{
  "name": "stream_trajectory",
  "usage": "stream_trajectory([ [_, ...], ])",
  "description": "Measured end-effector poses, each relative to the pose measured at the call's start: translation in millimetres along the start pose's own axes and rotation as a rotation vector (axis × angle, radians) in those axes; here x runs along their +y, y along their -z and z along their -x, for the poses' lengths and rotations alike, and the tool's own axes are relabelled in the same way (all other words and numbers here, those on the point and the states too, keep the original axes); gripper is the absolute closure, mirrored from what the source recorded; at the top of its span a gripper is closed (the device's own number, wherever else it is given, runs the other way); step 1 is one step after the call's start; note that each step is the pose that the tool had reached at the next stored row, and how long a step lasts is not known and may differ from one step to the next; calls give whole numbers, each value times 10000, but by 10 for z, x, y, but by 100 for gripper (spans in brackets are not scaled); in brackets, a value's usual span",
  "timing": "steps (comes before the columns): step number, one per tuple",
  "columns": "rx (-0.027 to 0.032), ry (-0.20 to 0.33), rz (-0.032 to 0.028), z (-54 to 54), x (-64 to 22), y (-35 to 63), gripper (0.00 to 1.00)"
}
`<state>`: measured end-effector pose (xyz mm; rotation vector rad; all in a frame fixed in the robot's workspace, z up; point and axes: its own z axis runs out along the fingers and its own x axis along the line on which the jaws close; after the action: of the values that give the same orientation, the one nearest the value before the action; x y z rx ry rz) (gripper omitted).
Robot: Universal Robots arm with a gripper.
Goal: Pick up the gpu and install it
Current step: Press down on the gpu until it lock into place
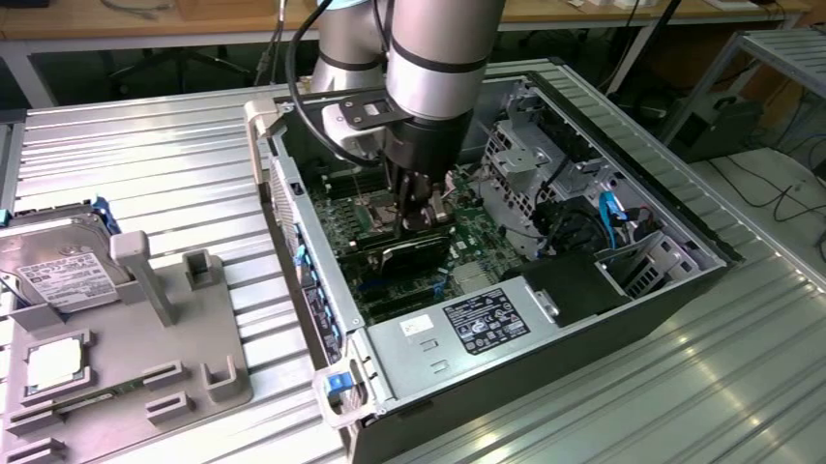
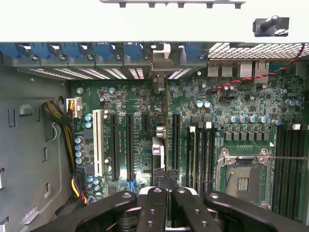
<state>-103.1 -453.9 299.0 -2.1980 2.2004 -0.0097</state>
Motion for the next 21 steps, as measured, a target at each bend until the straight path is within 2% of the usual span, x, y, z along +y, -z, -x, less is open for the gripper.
stream_trajectory([
  [2, -4, 1, -1, 0, 95, -1, 89],
  [4, -6, 1, -1, 0, 257, -8, 89],
  [5, -11, 0, -3, 0, 311, -9, 89],
  [9, -16, 1, -15, 0, 473, -21, 89],
  [10, -14, 0, -14, 1, 507, -30, 89],
  [12, -4, 0, -4, 7, 518, -31, 89],
  [13, 1, 0, 58, 15, 518, -31, 89],
  [14, 4, -5, 338, 22, 515, -28, 89],
  [15, 5, -9, 535, 28, 505, -29, 89],
  [16, 7, -15, 796, 36, 482, -29, 89],
  [17, 7, -20, 1080, 45, 451, -31, 89],
  [18, 7, -24, 1440, 53, 400, -32, 89],
  [20, 8, -31, 1796, 66, 348, -34, 89],
  [21, 7, -36, 2104, 85, 300, -36, 89],
])
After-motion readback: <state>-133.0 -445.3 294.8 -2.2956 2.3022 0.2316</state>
